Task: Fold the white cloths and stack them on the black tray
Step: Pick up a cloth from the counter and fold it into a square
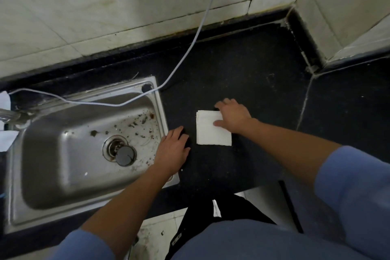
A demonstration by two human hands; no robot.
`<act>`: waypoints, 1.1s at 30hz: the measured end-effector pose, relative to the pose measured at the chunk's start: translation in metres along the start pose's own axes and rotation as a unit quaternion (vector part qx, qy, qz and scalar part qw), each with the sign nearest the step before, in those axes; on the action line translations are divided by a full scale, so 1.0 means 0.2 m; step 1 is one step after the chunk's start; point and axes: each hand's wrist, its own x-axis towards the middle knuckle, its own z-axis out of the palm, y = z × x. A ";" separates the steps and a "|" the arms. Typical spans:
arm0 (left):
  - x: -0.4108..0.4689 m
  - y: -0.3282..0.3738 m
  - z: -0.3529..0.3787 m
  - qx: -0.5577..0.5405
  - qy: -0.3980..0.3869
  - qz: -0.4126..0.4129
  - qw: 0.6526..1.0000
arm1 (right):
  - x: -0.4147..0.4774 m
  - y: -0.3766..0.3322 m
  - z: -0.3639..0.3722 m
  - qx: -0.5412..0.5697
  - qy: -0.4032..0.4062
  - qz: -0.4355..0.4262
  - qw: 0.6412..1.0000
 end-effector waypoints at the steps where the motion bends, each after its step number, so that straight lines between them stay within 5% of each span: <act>1: -0.04 -0.02 0.00 -0.008 0.006 -0.007 1.000 | 0.03 -0.02 0.00 0.005 -0.023 0.012 1.000; 8: -0.20 -0.15 -0.02 0.003 0.025 -0.027 0.999 | 0.05 -0.10 0.00 0.093 -0.071 0.069 0.991; 17: 0.04 -0.07 -0.28 0.045 0.021 0.062 0.997 | -0.40 0.04 -0.12 0.063 0.175 0.057 0.981; 24: 0.23 0.39 -0.47 0.089 0.054 0.218 0.970 | -0.91 0.30 -0.15 0.018 0.292 0.117 0.949; 33: 0.01 1.18 -0.41 0.151 0.054 0.422 0.892 | -1.91 0.43 0.14 0.024 0.347 0.303 0.887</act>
